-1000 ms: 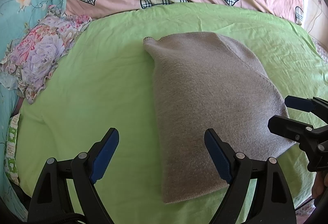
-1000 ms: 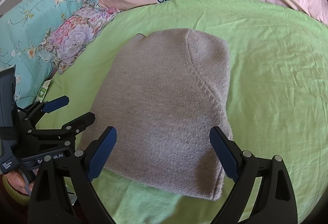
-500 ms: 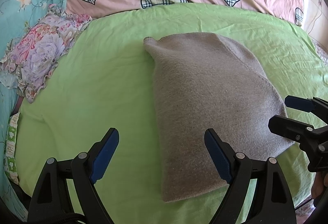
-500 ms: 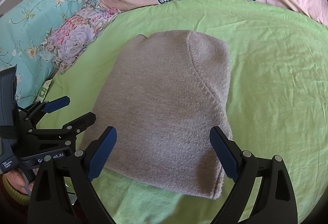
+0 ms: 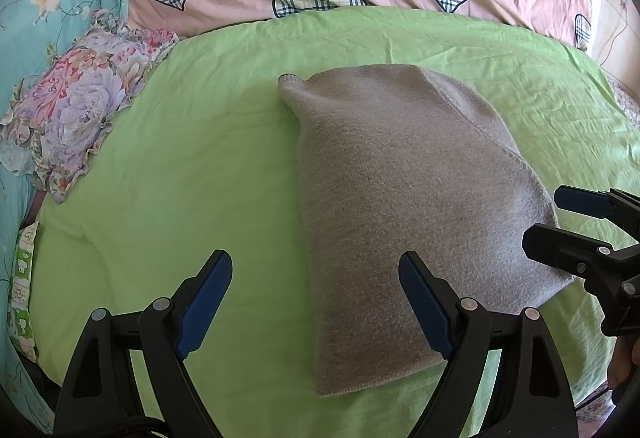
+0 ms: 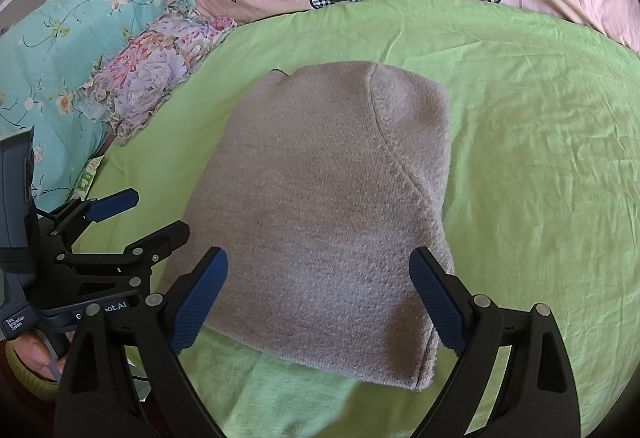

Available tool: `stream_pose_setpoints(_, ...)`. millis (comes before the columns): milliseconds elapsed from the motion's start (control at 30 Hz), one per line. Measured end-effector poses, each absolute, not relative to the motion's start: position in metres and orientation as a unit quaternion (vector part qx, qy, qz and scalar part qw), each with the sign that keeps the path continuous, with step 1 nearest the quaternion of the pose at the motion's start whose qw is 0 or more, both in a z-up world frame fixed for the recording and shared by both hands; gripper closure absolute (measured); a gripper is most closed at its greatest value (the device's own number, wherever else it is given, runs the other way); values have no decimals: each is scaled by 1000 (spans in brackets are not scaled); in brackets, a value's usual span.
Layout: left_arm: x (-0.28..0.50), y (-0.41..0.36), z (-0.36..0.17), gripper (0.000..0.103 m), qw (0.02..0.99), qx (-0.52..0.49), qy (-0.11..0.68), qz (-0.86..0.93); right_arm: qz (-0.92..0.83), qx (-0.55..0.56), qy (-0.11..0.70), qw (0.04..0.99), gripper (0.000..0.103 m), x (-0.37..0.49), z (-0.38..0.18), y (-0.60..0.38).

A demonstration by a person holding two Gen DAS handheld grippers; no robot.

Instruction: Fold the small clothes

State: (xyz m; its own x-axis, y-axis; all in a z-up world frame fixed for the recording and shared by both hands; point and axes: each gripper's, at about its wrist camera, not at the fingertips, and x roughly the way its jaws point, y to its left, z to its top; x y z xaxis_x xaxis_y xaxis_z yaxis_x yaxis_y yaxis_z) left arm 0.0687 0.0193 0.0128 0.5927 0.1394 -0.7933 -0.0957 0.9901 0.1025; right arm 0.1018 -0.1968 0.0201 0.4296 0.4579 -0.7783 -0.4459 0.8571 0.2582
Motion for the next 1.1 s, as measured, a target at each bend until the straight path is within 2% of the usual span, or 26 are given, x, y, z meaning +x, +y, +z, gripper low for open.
stream_pose_setpoints(1100,67,17,15,17,894,23,443,67,269,7,461,846,11,103,21,-199)
